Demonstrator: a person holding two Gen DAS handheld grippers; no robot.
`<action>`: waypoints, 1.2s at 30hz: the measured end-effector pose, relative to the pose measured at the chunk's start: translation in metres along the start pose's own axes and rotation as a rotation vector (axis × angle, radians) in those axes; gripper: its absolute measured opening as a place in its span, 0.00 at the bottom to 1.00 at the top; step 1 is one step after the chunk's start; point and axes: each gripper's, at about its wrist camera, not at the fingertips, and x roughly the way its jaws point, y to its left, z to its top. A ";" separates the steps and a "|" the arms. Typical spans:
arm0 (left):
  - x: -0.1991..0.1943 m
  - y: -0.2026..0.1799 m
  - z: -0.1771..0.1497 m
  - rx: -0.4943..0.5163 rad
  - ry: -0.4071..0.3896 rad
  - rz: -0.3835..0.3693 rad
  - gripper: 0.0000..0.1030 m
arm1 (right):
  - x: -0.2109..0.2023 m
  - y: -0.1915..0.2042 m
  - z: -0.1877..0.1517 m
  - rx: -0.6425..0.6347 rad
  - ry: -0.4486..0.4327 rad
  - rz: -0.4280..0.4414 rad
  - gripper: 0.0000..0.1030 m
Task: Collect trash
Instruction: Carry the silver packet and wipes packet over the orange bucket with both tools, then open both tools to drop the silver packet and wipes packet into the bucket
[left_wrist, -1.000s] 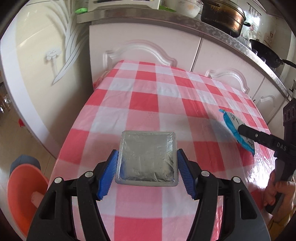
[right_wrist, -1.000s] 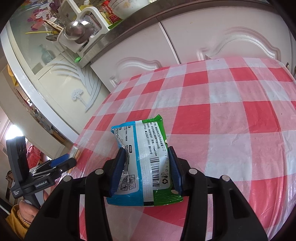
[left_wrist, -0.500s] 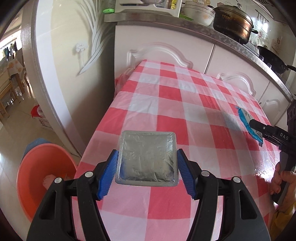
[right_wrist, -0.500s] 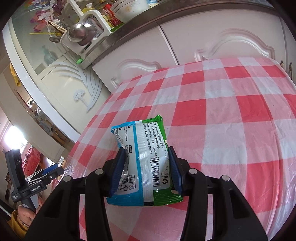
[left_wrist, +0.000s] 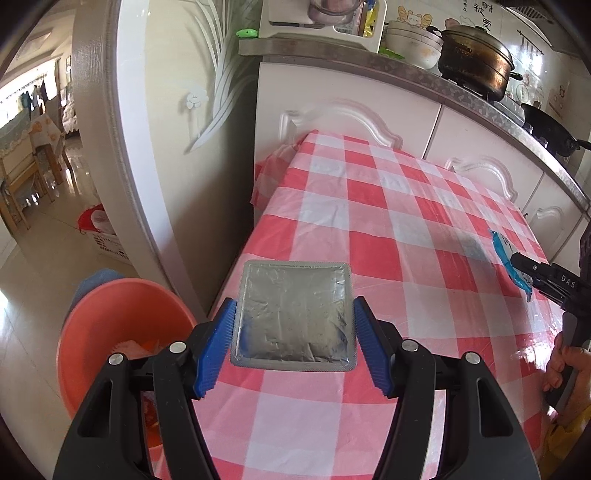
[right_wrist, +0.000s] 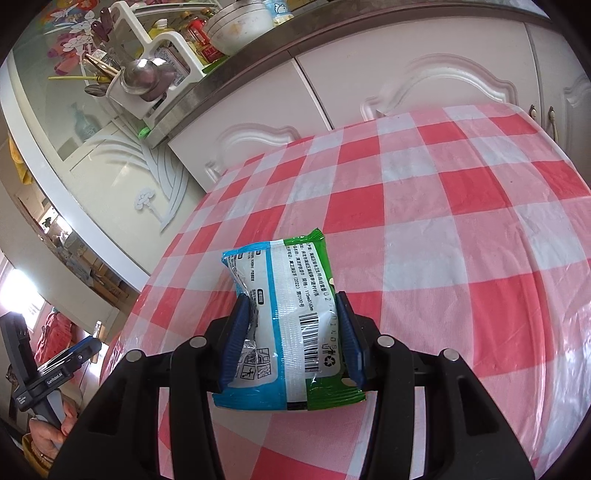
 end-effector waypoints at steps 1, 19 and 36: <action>-0.002 0.002 -0.001 0.003 -0.004 0.002 0.62 | -0.001 0.001 -0.002 0.002 0.001 -0.001 0.47; -0.028 0.046 -0.016 0.001 -0.050 0.060 0.62 | 0.003 0.043 -0.035 0.015 0.054 0.052 0.47; -0.033 0.124 -0.039 -0.103 -0.039 0.129 0.63 | 0.048 0.177 -0.055 -0.089 0.220 0.295 0.47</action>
